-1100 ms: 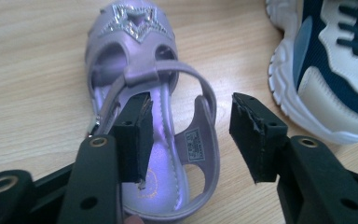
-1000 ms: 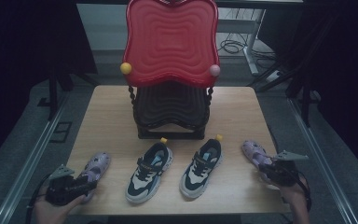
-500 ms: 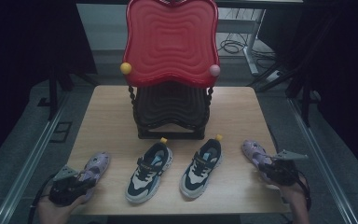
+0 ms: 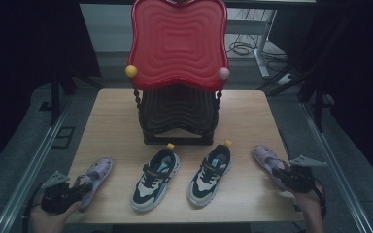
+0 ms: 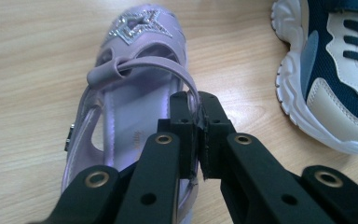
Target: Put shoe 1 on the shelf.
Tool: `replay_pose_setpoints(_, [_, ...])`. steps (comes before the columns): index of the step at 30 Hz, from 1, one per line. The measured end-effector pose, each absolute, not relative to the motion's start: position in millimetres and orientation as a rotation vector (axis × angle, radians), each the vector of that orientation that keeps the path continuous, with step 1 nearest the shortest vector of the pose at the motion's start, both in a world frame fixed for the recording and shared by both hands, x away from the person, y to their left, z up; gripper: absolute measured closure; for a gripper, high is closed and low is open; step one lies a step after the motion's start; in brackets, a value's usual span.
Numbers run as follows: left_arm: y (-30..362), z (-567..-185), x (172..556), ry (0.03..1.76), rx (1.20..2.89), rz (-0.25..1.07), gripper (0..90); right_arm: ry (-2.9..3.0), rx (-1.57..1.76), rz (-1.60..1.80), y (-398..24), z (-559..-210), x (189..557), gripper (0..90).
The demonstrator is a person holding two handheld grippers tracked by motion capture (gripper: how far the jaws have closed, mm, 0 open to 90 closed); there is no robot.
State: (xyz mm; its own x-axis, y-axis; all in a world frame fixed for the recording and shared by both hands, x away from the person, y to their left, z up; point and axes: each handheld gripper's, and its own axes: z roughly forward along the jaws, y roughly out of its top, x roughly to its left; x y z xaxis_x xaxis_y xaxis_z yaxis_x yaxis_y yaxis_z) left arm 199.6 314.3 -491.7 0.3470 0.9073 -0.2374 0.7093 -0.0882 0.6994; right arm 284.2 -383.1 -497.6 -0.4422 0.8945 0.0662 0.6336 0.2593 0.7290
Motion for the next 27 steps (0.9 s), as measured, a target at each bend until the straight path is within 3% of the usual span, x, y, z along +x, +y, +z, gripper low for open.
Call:
replay_pose_setpoints(16, [319.2,-467.9,205.6,1.341,1.668,0.345,86.0,2.049,1.388,1.228,-390.9,-479.6,273.2,84.7])
replay_pose_setpoints(27, [309.5,-451.1,214.1,1.278,1.633,0.350,86.1,2.014,1.306,1.361,-379.8,-454.5,261.2,84.8])
